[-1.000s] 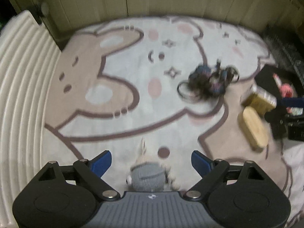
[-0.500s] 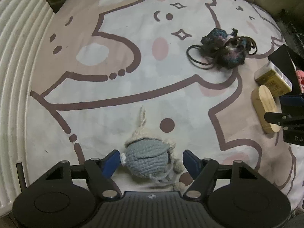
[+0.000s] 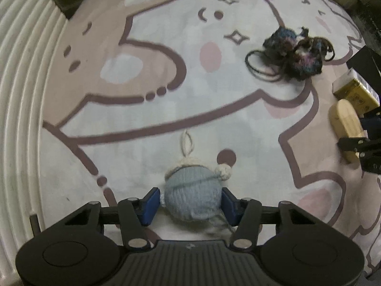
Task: Organize objects
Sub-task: 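Grasp the wooden paddle with the right tool while the left tool grasps the grey-blue doll, then carry the wooden paddle and grey-blue doll with both tools toward the black box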
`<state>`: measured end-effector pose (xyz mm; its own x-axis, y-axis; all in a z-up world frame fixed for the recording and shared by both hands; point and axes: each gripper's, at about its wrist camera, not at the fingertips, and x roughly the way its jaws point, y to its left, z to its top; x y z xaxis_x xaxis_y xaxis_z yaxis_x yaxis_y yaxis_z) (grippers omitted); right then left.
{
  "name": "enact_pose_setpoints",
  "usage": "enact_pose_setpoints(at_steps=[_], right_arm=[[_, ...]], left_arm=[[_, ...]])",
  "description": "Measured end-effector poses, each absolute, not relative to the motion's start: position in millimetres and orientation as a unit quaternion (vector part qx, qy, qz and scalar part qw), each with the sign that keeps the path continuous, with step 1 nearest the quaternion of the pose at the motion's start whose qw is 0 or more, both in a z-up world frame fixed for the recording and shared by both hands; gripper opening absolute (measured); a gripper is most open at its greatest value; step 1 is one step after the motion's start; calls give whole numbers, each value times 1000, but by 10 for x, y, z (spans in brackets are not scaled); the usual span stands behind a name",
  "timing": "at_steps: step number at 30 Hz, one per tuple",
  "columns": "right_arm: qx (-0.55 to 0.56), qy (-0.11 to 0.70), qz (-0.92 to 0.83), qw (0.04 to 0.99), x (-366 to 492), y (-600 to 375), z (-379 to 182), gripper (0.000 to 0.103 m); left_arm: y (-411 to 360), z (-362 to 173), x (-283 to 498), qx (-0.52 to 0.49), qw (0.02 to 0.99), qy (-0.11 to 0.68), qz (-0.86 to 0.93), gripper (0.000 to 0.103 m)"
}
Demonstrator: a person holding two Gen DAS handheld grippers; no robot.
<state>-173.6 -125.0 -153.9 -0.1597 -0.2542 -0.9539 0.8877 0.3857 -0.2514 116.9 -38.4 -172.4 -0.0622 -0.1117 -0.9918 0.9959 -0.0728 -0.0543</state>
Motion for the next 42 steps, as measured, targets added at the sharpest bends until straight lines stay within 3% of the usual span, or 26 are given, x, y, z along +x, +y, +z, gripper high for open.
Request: enact_pose_setpoints(at_steps=[9, 20, 42], right_arm=[[271, 546, -469, 639, -1466, -1233, -1390, 46], [251, 570, -455, 637, -1461, -1280, -1519, 46], [213, 461, -467, 724, -1607, -1199, -780, 46]], left_arm=[[-455, -1523, 1028, 428, 509, 448, -597, 54], [-624, -1508, 767, 406, 526, 411, -625, 54], [-539, -903, 774, 291, 633, 367, -616, 54]])
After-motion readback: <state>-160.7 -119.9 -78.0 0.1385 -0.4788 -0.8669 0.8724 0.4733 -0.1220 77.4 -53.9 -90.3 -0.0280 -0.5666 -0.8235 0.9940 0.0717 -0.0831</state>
